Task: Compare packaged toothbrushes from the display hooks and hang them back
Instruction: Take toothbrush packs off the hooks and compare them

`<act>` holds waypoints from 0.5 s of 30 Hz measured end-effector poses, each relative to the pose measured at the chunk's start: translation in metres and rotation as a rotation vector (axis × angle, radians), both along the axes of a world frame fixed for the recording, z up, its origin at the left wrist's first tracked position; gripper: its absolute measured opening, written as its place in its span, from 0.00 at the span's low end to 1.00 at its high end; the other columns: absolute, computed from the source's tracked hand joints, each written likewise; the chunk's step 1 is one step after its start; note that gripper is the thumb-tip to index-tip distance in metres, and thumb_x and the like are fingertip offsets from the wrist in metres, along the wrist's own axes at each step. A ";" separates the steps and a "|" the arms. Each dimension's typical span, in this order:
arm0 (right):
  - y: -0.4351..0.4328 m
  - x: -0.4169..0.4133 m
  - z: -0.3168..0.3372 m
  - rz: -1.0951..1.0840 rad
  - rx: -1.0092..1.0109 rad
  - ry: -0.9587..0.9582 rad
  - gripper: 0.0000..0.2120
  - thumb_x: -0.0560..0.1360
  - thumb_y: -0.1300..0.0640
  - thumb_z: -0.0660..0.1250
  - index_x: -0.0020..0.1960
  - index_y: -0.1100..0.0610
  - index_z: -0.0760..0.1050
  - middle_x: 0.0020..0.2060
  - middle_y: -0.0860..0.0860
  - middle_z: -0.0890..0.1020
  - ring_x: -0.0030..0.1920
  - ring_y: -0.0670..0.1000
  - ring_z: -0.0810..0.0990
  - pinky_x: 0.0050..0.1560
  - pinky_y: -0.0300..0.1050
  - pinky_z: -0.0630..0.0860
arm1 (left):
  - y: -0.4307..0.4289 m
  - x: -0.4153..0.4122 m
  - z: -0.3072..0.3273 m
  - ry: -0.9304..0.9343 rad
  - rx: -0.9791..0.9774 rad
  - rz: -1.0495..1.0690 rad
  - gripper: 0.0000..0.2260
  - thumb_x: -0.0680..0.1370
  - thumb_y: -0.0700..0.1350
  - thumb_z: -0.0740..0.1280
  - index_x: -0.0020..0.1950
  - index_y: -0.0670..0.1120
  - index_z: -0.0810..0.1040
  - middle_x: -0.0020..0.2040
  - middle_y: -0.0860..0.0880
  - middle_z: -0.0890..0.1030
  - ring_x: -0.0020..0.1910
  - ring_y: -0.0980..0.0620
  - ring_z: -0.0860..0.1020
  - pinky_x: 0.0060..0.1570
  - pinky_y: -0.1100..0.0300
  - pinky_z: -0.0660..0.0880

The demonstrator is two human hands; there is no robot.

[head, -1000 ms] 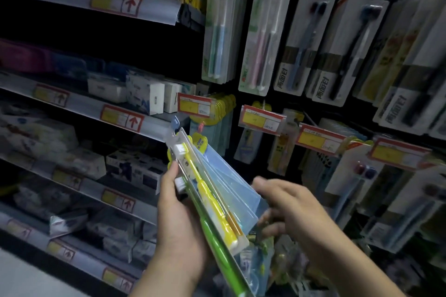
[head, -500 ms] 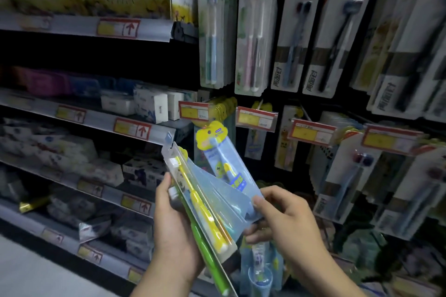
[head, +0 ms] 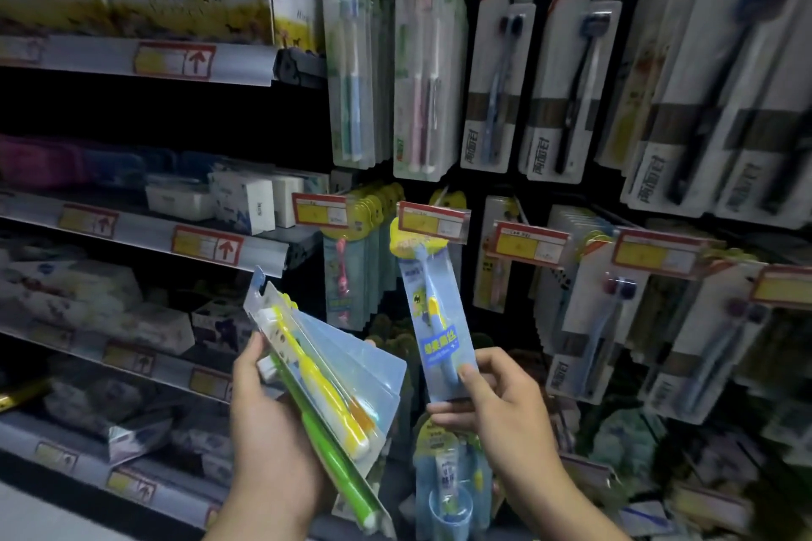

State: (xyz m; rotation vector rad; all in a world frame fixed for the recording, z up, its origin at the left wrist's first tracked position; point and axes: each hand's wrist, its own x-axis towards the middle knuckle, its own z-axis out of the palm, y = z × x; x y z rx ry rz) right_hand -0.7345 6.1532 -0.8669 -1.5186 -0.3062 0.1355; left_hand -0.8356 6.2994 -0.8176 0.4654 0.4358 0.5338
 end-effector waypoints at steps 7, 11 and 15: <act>0.008 0.000 -0.005 -0.042 0.056 0.052 0.09 0.85 0.62 0.60 0.51 0.65 0.75 0.42 0.64 0.85 0.39 0.62 0.88 0.44 0.55 0.86 | 0.006 -0.004 -0.003 -0.023 0.025 -0.008 0.29 0.79 0.64 0.63 0.26 0.48 0.85 0.31 0.45 0.84 0.27 0.47 0.84 0.40 0.51 0.73; 0.013 -0.001 -0.012 -0.068 0.075 0.089 0.09 0.85 0.63 0.60 0.51 0.68 0.74 0.43 0.64 0.85 0.39 0.63 0.88 0.46 0.57 0.85 | 0.007 -0.006 -0.001 -0.014 0.019 -0.003 0.30 0.80 0.64 0.62 0.25 0.48 0.85 0.30 0.46 0.84 0.26 0.48 0.84 0.40 0.51 0.72; 0.021 -0.003 -0.015 -0.078 0.096 0.077 0.09 0.85 0.63 0.59 0.52 0.70 0.72 0.46 0.68 0.84 0.38 0.63 0.88 0.41 0.55 0.86 | 0.010 -0.007 -0.002 -0.024 0.010 0.014 0.29 0.79 0.65 0.63 0.27 0.50 0.86 0.32 0.47 0.85 0.29 0.49 0.85 0.42 0.51 0.74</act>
